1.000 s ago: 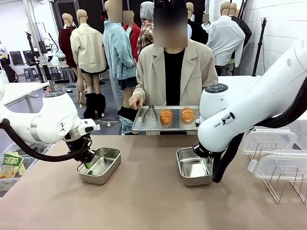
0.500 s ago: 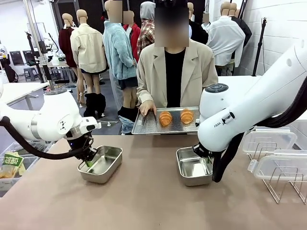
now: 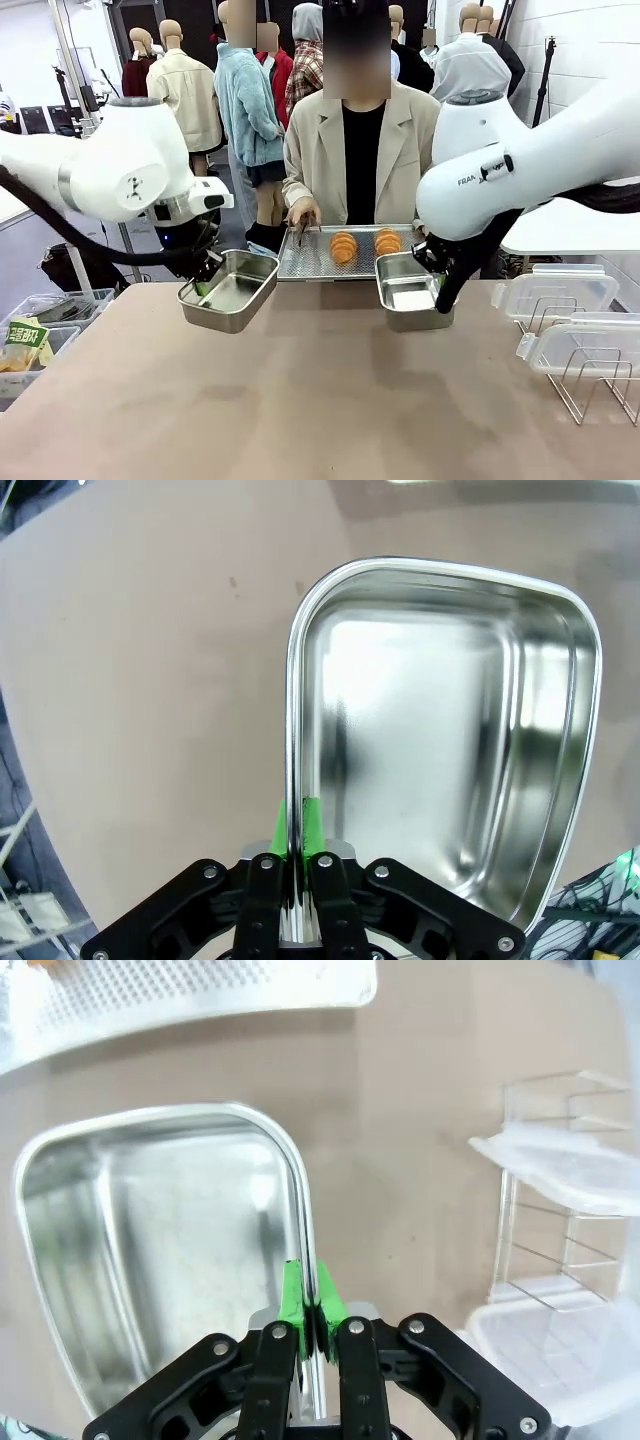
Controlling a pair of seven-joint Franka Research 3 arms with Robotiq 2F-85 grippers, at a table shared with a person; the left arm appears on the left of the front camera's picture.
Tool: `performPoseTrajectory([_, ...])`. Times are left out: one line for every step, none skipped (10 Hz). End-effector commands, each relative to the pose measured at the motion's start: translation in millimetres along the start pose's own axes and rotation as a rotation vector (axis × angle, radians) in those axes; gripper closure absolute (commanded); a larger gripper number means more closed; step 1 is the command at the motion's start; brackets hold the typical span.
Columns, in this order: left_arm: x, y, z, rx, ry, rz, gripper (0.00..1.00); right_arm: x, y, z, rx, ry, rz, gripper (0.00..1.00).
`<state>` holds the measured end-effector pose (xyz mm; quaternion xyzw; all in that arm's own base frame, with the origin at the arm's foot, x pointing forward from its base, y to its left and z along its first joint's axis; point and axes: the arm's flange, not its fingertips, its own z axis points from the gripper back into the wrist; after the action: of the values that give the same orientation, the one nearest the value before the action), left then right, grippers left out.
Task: Place the bread in airtight containers.
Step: Once an object is inside an Airtight Container , place the container in the center of the table.
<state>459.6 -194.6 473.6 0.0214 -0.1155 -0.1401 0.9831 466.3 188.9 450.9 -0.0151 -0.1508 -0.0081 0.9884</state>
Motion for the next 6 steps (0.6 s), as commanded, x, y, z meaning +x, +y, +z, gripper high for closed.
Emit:
performPoseTrajectory([-4.3, 1.9, -11.2, -0.008, -0.019, -0.040, 1.00, -13.0, 7.5, -23.3, 0.026, -0.015, 0.022, 1.00])
performPoseTrajectory([-4.3, 1.9, -11.2, -0.008, -0.019, -0.040, 1.00, -13.0, 7.5, -23.3, 0.026, -0.015, 0.022, 1.00])
performPoseTrajectory([-4.3, 1.9, -11.2, -0.008, -0.019, -0.040, 1.00, -13.0, 7.5, -23.3, 0.026, -0.015, 0.022, 1.00])
performPoseTrajectory([-4.3, 1.9, -11.2, -0.008, -0.019, -0.040, 1.00, -13.0, 7.5, -23.3, 0.026, -0.015, 0.022, 1.00])
performPoseTrajectory([-4.3, 1.9, -11.2, -0.008, -0.019, -0.040, 1.00, -13.0, 7.5, -23.3, 0.026, -0.015, 0.022, 1.00])
performPoseTrajectory([-4.3, 1.9, -11.2, -0.008, -0.019, -0.040, 1.00, -13.0, 7.5, -23.3, 0.026, -0.015, 0.022, 1.00])
